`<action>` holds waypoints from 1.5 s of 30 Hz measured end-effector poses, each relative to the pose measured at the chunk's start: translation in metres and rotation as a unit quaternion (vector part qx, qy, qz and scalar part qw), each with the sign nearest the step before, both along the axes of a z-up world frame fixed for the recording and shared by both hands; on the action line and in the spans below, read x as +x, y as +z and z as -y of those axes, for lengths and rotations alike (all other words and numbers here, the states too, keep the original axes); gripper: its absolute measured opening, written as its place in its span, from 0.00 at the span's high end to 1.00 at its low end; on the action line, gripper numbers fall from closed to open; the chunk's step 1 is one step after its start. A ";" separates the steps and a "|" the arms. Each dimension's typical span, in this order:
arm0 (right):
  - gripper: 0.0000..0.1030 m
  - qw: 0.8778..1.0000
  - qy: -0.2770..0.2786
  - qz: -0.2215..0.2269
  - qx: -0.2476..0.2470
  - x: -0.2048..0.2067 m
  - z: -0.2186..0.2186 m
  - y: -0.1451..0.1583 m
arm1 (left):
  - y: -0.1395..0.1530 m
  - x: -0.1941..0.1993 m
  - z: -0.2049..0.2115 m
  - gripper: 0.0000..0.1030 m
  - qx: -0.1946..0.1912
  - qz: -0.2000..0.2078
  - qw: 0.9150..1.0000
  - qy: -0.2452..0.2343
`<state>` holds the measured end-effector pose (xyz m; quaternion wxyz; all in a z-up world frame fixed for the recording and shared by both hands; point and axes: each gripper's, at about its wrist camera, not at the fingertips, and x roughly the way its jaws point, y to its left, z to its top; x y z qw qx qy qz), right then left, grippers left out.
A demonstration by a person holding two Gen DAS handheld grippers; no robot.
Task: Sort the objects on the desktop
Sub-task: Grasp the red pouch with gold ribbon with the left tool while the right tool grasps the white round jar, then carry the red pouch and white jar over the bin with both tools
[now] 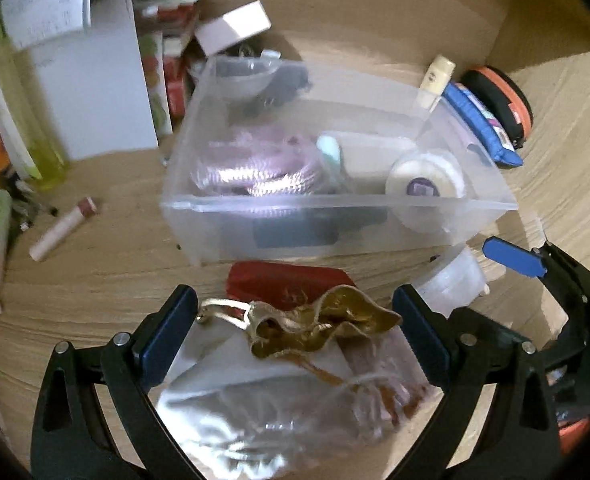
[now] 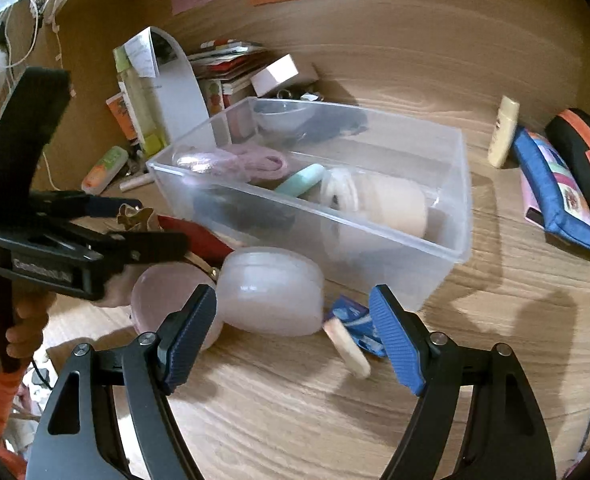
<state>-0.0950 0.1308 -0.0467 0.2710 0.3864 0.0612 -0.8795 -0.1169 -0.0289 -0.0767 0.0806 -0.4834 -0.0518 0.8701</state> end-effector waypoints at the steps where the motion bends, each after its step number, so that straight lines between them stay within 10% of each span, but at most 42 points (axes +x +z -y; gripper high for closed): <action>1: 0.26 1.000 0.001 0.000 0.001 -0.001 0.003 -0.002 | -0.003 -0.001 0.001 0.04 0.003 -0.001 1.000 0.005; 5: 0.26 1.000 0.007 0.015 0.001 -0.009 0.012 -0.011 | -0.008 0.002 0.003 0.05 0.012 -0.015 1.000 0.021; 13: 0.35 1.000 0.016 0.026 0.005 -0.015 0.023 -0.020 | -0.011 0.003 0.013 0.43 0.033 -0.028 0.998 0.039; 22: 0.35 0.999 0.017 0.038 -0.024 -0.010 0.014 -0.016 | -0.004 0.028 0.024 0.65 0.030 -0.044 0.998 0.037; 45: 0.35 0.997 0.007 -0.050 -0.060 0.004 -0.007 0.062 | 0.076 0.050 0.028 0.69 0.040 -0.145 0.988 0.041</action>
